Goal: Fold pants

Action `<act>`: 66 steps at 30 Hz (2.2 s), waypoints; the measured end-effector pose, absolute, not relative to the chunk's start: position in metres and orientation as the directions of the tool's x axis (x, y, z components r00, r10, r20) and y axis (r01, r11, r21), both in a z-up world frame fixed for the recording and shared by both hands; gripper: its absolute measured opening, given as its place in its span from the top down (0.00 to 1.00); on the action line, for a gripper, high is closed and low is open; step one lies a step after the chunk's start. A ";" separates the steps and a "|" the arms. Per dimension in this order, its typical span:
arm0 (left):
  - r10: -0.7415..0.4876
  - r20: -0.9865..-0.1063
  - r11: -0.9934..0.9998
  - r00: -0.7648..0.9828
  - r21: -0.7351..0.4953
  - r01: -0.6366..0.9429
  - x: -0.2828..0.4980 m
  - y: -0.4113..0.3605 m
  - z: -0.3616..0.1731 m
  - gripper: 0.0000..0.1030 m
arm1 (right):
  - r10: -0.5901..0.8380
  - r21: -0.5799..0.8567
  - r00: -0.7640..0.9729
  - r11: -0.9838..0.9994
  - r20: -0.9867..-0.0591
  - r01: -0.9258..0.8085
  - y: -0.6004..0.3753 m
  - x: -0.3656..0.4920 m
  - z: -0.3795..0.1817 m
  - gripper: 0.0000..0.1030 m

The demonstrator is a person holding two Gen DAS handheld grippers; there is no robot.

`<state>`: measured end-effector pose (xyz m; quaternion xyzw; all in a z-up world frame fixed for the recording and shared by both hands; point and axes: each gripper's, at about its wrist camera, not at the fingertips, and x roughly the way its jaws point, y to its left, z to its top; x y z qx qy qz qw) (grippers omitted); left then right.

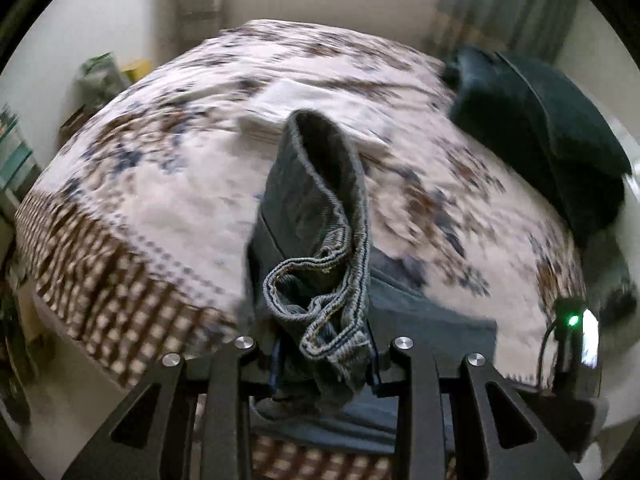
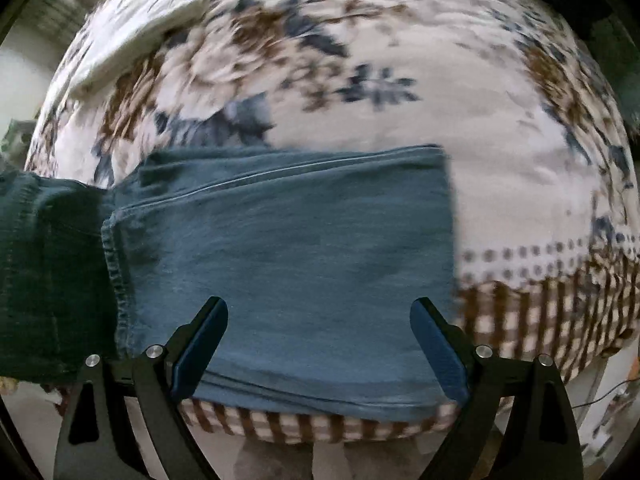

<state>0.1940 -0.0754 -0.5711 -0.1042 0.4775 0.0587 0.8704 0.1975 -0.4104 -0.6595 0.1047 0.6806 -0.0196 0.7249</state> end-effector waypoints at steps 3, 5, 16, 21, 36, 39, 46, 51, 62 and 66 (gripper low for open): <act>-0.017 -0.857 0.986 0.515 -0.098 -0.131 0.199 -0.114 -0.582 0.74 | 0.119 0.135 0.084 0.967 -0.989 0.216 -0.425 0.159 -0.664 0.08; -0.032 -0.871 0.993 0.490 -0.084 -0.084 0.203 -0.142 -0.594 0.74 | 0.120 0.138 0.088 0.959 -0.989 0.249 -0.437 0.157 -0.675 0.08; -0.048 -0.939 0.997 0.341 -0.026 0.070 0.208 -0.246 -0.669 0.74 | 0.156 0.173 0.076 0.857 -0.985 0.485 -0.525 0.114 -0.740 0.08; -0.033 -0.959 0.986 0.283 0.014 0.163 0.199 -0.283 -0.697 0.72 | 0.142 0.154 0.063 0.845 -0.988 0.512 -0.538 0.107 -0.747 0.08; -0.270 -0.916 0.935 0.297 -0.323 -0.147 0.193 -0.147 -0.635 0.07 | 0.521 0.515 0.101 0.759 -0.847 0.398 -0.504 0.155 -0.743 0.08; -0.145 -0.938 0.950 0.316 -0.221 -0.220 0.194 -0.109 -0.635 0.07 | 0.549 0.521 0.025 0.776 -0.835 0.355 -0.472 0.169 -0.762 0.08; 0.015 -0.958 0.925 0.286 -0.095 -0.368 0.195 -0.044 -0.654 0.07 | 0.370 0.346 -0.043 0.900 -0.928 0.267 -0.415 0.161 -0.768 0.58; -0.012 -0.956 0.928 0.292 -0.119 -0.353 0.204 -0.040 -0.654 0.07 | 0.293 0.303 0.082 0.932 -0.953 0.198 -0.405 0.141 -0.720 0.82; -0.130 -0.954 0.964 0.269 -0.186 -0.192 0.265 -0.089 -0.673 0.07 | 0.303 0.246 -0.068 0.870 -0.951 0.427 -0.507 0.105 -0.756 0.60; -0.221 -0.944 0.930 0.247 -0.280 -0.239 0.295 -0.096 -0.691 0.07 | 0.380 0.309 -0.045 0.810 -0.924 0.498 -0.524 0.111 -0.759 0.37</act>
